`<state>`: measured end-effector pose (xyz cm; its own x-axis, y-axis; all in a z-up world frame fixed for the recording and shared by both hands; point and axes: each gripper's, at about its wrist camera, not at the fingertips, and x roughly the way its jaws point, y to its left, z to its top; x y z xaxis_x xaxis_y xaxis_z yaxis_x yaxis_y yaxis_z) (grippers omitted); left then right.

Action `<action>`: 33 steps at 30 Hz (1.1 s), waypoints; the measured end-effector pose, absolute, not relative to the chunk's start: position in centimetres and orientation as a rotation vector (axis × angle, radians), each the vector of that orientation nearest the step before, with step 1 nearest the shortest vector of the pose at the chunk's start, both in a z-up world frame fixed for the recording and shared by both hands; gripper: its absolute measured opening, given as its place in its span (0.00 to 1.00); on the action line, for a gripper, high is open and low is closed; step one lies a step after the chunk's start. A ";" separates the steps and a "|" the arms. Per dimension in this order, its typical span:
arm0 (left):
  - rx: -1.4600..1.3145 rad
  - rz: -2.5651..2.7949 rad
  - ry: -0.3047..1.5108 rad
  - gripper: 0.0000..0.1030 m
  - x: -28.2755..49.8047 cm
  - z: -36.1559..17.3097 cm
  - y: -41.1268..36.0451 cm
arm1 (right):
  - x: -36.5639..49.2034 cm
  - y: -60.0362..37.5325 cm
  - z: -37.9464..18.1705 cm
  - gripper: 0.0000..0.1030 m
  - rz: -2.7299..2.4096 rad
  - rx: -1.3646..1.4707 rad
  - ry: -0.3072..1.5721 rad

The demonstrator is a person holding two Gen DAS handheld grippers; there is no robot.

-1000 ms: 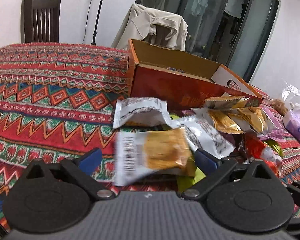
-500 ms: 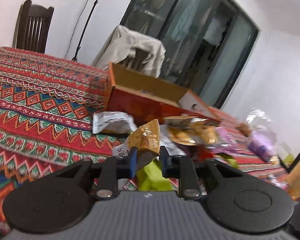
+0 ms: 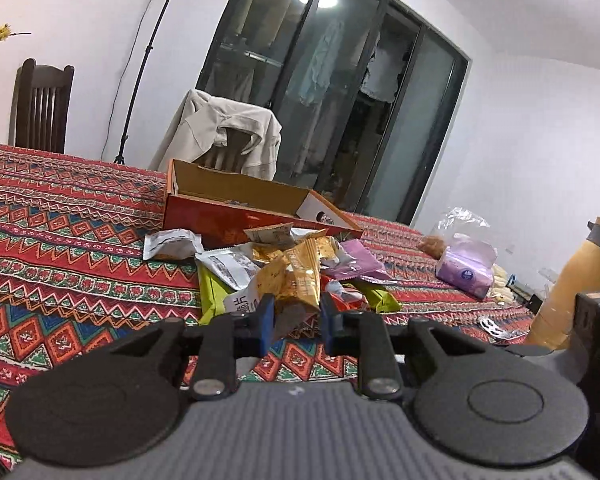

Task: Organize snacks
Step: 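Grasp a gold snack packet with the left tool while the right tool grasps a white packet, then carry both packets into the orange box and open both tools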

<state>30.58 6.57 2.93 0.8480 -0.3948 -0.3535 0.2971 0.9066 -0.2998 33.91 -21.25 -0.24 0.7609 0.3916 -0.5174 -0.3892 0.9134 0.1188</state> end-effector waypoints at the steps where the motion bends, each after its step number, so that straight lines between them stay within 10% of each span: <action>1: -0.231 -0.369 0.423 0.22 30.7 3.2 6.4 | 33.7 -21.5 -0.1 0.42 0.430 0.012 0.557; 17: 0.010 -0.181 0.542 0.23 60.6 9.3 4.2 | 55.4 -25.6 13.0 0.42 0.391 -0.013 0.446; 33: 0.114 -0.064 0.771 0.31 76.1 0.4 3.8 | 81.8 -20.3 1.4 0.50 0.124 -0.191 0.784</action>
